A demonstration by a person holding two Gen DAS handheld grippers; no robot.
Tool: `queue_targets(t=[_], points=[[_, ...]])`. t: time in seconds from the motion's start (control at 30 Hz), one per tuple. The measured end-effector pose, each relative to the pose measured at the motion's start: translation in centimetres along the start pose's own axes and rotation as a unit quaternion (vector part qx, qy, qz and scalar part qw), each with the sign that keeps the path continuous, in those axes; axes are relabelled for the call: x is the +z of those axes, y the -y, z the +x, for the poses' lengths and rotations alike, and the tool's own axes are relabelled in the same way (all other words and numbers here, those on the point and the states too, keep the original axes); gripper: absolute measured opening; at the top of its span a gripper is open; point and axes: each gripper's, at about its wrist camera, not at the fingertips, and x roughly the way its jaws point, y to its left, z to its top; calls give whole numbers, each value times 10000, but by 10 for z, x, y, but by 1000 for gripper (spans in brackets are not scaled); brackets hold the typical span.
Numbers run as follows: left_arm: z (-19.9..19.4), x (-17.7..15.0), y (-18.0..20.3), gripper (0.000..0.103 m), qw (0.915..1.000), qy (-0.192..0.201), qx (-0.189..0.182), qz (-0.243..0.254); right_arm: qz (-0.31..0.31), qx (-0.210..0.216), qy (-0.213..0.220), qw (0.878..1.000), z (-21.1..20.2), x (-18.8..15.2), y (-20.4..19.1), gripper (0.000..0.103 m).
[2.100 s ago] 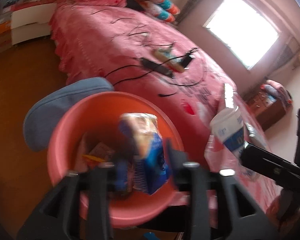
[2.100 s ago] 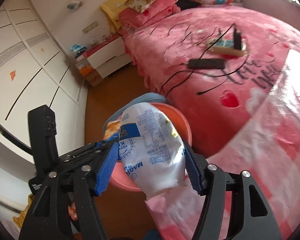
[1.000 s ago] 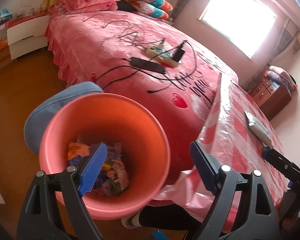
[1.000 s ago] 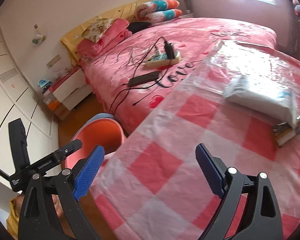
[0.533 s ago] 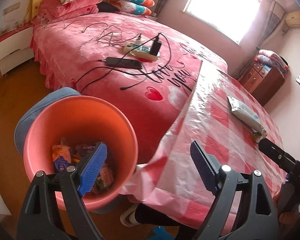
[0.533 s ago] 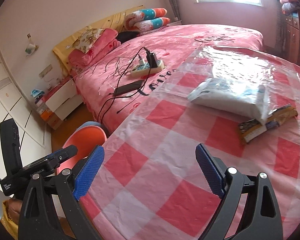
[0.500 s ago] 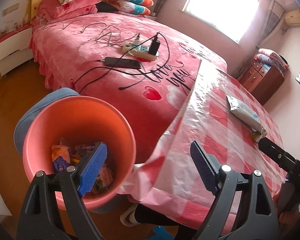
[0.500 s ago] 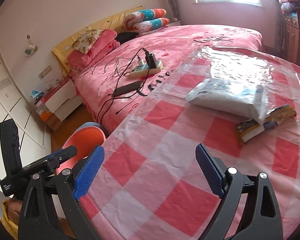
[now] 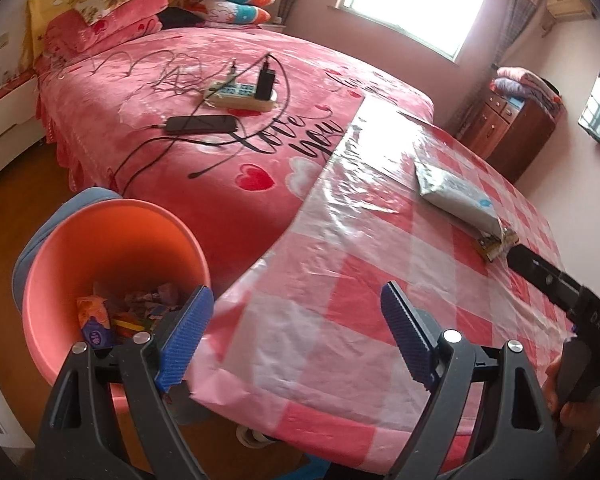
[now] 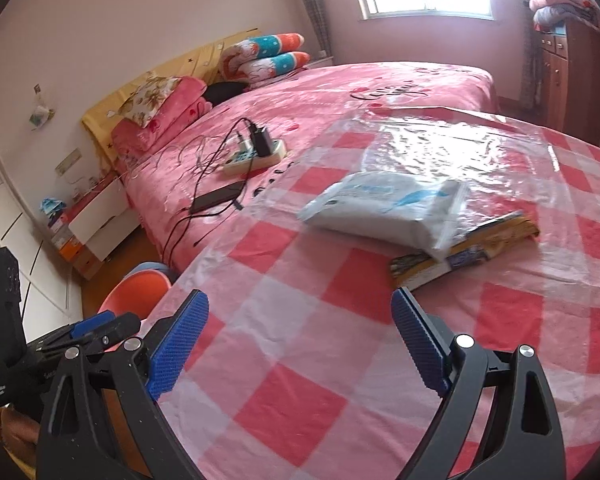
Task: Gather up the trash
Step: 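Move both open tools back over the table toward the white wipes pack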
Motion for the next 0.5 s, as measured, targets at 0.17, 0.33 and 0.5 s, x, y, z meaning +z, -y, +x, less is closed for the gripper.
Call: queue_targets(t=[0.17, 0.33, 0.5], points=[[4, -2, 19, 86, 9998, -73, -26, 195, 94, -93, 59, 9999, -5, 1, 16, 92], [6, -3, 36, 86, 9993, -120, -49, 357, 210, -161, 114, 9996, -9, 2, 32, 92], [10, -4, 51, 86, 9985, -179, -54, 508, 337, -252, 157, 9990, -14, 3, 48, 92]])
